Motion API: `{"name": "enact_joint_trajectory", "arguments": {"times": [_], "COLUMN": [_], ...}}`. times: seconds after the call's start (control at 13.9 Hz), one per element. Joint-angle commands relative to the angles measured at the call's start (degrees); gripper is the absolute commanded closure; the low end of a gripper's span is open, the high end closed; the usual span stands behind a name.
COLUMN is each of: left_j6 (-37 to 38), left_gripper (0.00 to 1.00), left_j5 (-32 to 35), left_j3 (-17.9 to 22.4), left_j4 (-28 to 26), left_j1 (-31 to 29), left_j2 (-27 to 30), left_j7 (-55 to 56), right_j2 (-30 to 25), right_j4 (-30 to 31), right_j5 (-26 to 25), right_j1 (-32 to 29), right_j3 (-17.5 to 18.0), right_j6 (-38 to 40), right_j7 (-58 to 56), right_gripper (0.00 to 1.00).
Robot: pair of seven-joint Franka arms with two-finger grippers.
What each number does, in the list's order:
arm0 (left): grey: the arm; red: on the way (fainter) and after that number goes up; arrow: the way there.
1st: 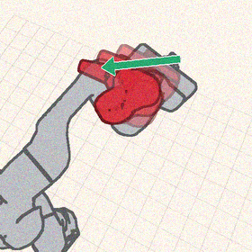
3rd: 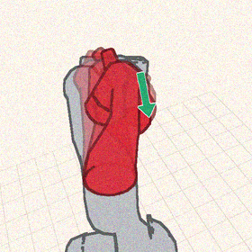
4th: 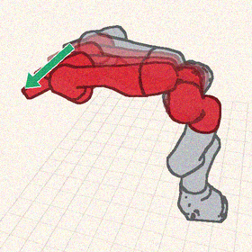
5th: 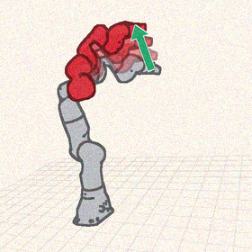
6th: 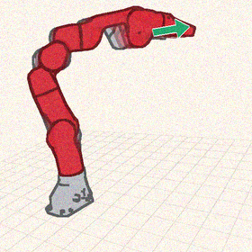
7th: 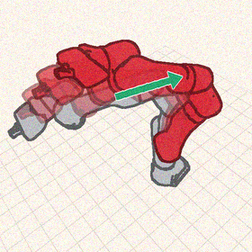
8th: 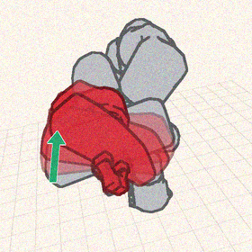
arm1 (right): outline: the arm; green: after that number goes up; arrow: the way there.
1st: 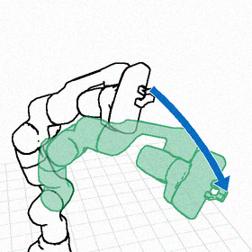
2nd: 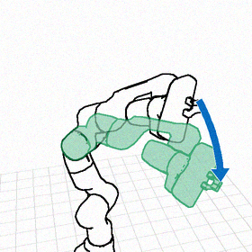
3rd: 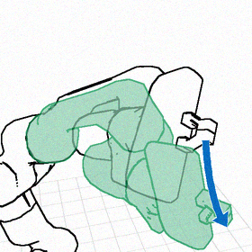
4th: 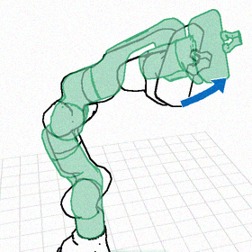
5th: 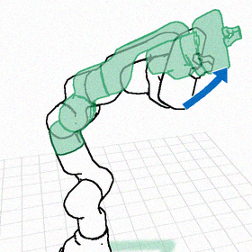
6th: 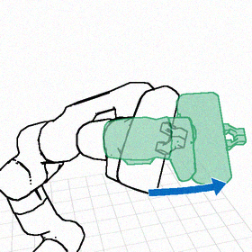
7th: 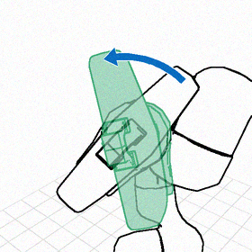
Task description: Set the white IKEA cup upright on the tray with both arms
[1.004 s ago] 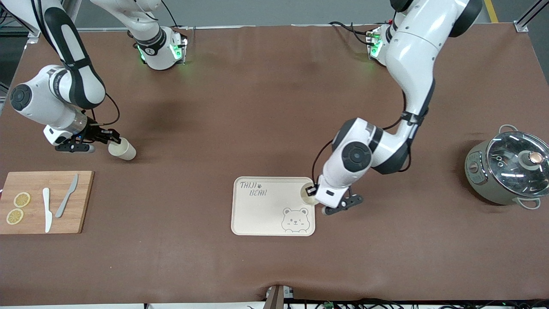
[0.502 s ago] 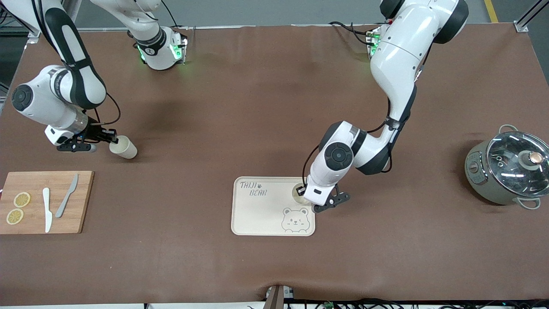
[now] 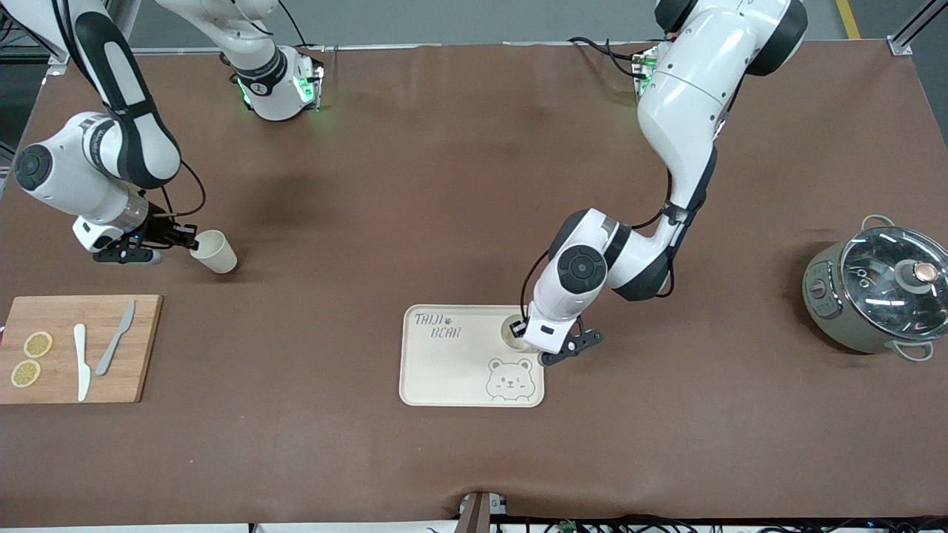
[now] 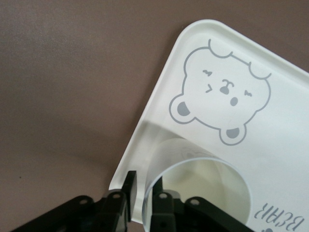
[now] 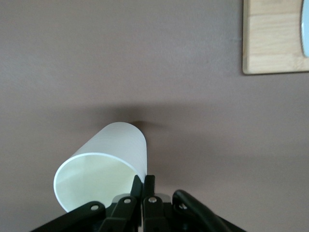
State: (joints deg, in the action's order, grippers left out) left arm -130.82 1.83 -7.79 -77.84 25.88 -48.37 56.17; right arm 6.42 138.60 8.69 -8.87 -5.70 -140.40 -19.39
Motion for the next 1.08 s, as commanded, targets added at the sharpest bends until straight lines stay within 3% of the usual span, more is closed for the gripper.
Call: {"name": "enact_joint_trajectory", "arguments": {"times": [0.0, 0.43, 0.65, 1.0], "left_j6": [0.9, 9.3, 14.0, 16.0], "left_gripper": [0.00, 0.00, 0.00, 0.00], "left_j5": [1.7, 3.3, 7.5, 7.2], "left_j3": [1.2, 1.8, 1.7, 1.6], "left_j4": [0.8, 1.2, 1.2, 1.1], "left_j1": [0.3, -3.3, -7.0, -15.0], "left_j2": [1.1, 10.7, 15.4, 20.8], "left_j7": [1.0, 0.3, -2.8, -12.7], "right_j2": [-1.0, 0.5, 2.2, 3.8], "right_j4": [-6.3, -23.7, -29.4, -37.6], "right_j5": [2.7, 3.5, 3.5, 4.1], "right_j1": [0.0, 7.8, 12.1, 15.3], "right_j3": [0.3, 0.3, 0.3, 0.3], "right_j6": [10.2, 29.6, 33.7, 39.3], "right_j7": [-0.3, 21.7, 33.9, 53.7], "right_gripper": [1.00, 1.00, 1.00, 1.00]}}
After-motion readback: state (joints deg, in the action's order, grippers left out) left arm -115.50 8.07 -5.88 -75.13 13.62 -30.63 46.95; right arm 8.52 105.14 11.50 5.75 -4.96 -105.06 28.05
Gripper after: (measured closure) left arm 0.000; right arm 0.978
